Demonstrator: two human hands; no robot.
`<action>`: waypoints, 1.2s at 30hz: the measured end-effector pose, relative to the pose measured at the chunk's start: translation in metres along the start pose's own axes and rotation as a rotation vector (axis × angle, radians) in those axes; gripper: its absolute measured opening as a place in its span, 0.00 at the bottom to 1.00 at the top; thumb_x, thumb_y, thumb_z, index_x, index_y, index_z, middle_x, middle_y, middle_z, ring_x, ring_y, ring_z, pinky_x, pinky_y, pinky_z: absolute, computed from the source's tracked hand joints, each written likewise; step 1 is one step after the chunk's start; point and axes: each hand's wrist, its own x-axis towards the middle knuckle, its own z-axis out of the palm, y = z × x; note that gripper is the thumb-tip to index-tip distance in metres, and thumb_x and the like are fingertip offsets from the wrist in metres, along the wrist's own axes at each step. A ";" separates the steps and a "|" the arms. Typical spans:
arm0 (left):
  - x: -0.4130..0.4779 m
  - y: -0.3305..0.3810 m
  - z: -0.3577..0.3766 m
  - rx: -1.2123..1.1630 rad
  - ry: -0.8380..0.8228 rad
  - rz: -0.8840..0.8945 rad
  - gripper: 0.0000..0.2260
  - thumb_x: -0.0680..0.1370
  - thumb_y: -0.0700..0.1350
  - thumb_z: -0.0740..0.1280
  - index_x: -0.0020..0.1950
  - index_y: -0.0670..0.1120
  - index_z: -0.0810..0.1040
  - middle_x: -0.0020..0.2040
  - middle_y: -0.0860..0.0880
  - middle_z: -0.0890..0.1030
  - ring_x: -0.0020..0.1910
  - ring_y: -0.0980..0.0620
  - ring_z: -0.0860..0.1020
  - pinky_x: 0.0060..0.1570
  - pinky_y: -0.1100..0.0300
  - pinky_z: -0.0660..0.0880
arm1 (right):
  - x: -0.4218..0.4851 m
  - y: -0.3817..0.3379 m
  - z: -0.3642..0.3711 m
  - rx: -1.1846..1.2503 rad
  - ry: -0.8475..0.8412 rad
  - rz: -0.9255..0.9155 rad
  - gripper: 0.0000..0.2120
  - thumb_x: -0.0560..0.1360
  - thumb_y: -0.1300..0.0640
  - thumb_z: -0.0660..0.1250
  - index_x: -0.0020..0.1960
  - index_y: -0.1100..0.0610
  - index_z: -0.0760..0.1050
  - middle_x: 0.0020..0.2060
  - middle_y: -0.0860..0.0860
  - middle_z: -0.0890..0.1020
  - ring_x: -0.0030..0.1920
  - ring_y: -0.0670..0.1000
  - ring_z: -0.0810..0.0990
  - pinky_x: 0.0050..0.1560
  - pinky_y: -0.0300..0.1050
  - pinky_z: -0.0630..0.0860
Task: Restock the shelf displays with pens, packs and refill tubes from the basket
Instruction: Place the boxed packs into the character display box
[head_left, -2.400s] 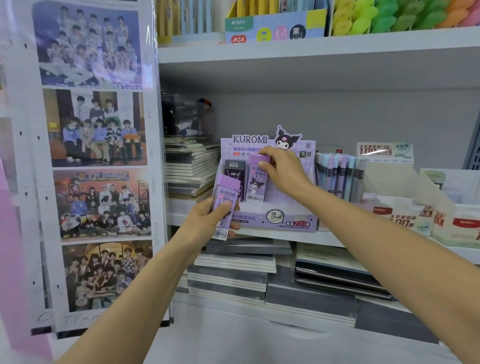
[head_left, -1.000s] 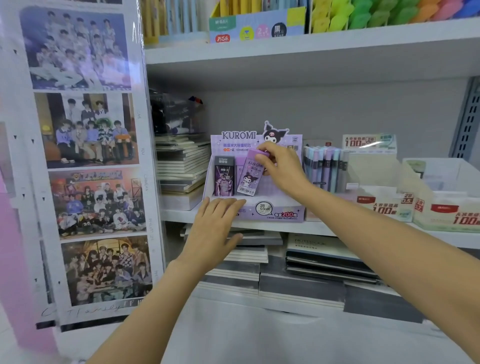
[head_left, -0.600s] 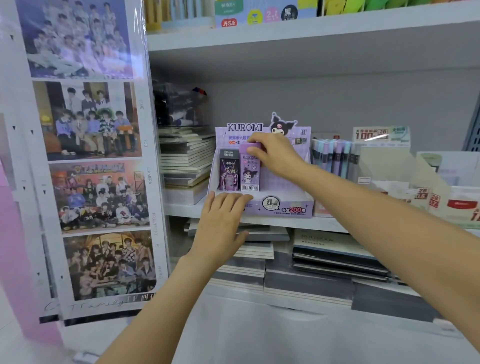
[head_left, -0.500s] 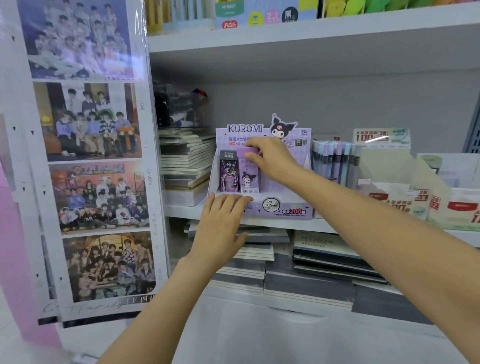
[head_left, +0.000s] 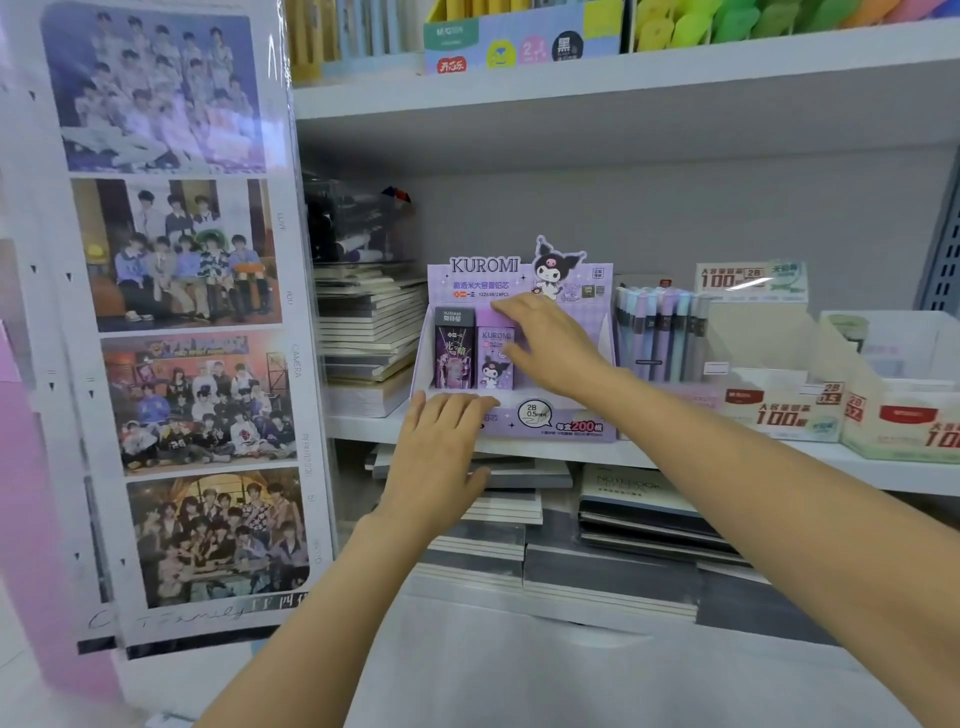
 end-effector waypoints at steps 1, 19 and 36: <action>0.000 0.000 -0.002 -0.009 -0.024 -0.010 0.30 0.75 0.52 0.68 0.75 0.52 0.60 0.69 0.53 0.67 0.71 0.51 0.62 0.76 0.50 0.45 | -0.004 -0.001 -0.004 0.036 -0.030 0.005 0.27 0.79 0.57 0.64 0.76 0.56 0.60 0.73 0.52 0.67 0.73 0.52 0.63 0.72 0.50 0.62; -0.260 0.138 0.205 -0.341 -0.615 -0.098 0.17 0.80 0.43 0.60 0.69 0.45 0.72 0.70 0.47 0.71 0.69 0.47 0.69 0.65 0.56 0.66 | -0.401 0.064 0.169 0.577 -0.339 0.488 0.08 0.78 0.61 0.64 0.56 0.55 0.79 0.46 0.52 0.83 0.42 0.53 0.80 0.45 0.44 0.76; -0.355 0.159 0.252 -0.529 -0.658 -0.378 0.18 0.78 0.34 0.62 0.68 0.43 0.75 0.77 0.49 0.60 0.77 0.52 0.56 0.70 0.60 0.62 | -0.511 0.087 0.294 0.633 -0.720 1.171 0.37 0.66 0.53 0.80 0.70 0.59 0.68 0.66 0.58 0.70 0.64 0.56 0.72 0.61 0.43 0.69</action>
